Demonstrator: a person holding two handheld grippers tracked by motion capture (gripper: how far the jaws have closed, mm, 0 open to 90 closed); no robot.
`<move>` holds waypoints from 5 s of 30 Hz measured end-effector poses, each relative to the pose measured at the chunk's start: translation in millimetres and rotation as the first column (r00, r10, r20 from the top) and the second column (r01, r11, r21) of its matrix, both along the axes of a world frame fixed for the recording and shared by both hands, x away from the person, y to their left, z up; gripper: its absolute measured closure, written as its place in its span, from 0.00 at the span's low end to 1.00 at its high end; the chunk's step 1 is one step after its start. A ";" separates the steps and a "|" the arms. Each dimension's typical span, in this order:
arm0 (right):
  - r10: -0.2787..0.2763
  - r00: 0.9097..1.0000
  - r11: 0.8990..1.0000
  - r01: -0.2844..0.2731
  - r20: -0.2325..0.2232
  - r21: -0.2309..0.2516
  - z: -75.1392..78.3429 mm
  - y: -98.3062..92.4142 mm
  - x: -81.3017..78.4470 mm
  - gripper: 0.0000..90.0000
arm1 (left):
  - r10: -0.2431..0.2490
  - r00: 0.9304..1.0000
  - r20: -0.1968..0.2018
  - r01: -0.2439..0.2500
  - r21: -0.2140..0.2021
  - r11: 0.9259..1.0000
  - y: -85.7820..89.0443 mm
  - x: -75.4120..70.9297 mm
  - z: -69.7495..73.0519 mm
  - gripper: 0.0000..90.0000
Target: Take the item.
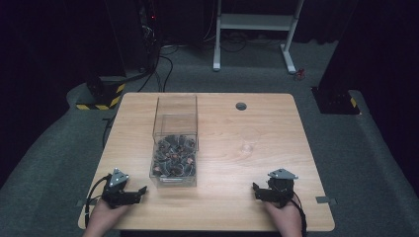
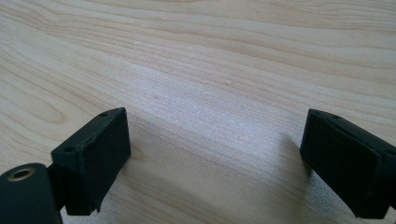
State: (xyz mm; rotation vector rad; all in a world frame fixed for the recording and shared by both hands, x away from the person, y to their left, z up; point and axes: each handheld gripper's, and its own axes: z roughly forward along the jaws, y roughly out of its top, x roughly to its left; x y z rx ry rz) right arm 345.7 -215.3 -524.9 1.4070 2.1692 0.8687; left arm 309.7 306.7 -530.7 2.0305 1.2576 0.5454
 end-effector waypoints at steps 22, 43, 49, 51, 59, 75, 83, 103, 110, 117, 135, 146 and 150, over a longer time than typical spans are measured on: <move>0.011 1.000 1.000 -0.011 0.005 -0.004 -0.1 -0.8 0.9 0.09 | 0.000 1.000 0.000 0.000 0.000 1.000 0.0 0.0 0.0 0.12; 0.021 1.000 1.000 -0.021 0.015 0.002 3.1 -1.4 0.3 0.10 | 0.016 1.000 0.002 -0.016 0.003 1.000 -1.1 0.3 0.1 0.12; 0.034 0.999 0.999 -0.035 0.030 0.009 7.8 0.5 -1.6 0.10 | 0.020 1.000 0.000 -0.020 0.004 1.000 -1.3 0.2 0.3 0.12; 0.041 0.998 0.999 -0.042 0.036 0.010 8.7 1.1 -2.0 0.10 | 0.020 1.000 0.001 -0.020 0.003 1.000 -1.3 0.3 0.1 0.12; 0.057 0.997 0.998 -0.058 0.054 0.020 12.5 5.3 -3.7 0.11 | 0.050 0.999 0.003 -0.050 0.000 0.999 -3.4 -1.8 0.0 0.12; 0.079 0.995 0.996 -0.081 0.063 0.031 15.6 13.3 -7.3 0.11 | 0.049 0.999 0.008 -0.049 0.001 0.999 -7.0 -0.3 0.5 0.16; 0.115 0.990 0.992 -0.118 0.079 0.035 18.6 21.7 -9.5 0.11 | 0.055 0.998 0.004 -0.055 -0.007 0.998 -7.4 -0.2 0.4 0.16; 0.183 0.979 0.980 -0.189 0.093 0.059 20.4 49.6 -11.1 0.13 | 0.046 0.999 0.005 -0.046 0.007 0.999 -6.7 0.2 0.7 0.15; 0.191 0.975 0.976 -0.201 0.113 0.082 28.0 51.3 -7.5 0.13 | 0.047 0.999 0.004 -0.047 0.007 0.999 -6.6 0.2 0.8 0.15; 0.202 0.967 0.970 -0.219 0.154 0.102 40.2 56.4 -1.6 0.15 | 0.048 0.999 0.003 -0.048 0.002 0.999 -7.1 0.1 0.5 0.15; 0.233 0.955 0.960 -0.256 0.184 0.112 62.4 79.0 5.7 0.16 | 0.046 0.999 0.003 -0.046 0.003 0.999 -7.1 0.1 0.5 0.14; 0.233 0.952 0.959 -0.259 0.199 0.116 69.4 85.4 8.9 0.16 | 0.046 0.999 0.003 -0.046 0.003 0.999 -7.1 0.2 0.5 0.14; 0.236 0.952 0.958 -0.262 0.194 0.120 73.5 88.3 10.1 0.17 | 0.046 0.999 0.003 -0.046 0.003 0.999 -7.2 0.2 0.5 0.14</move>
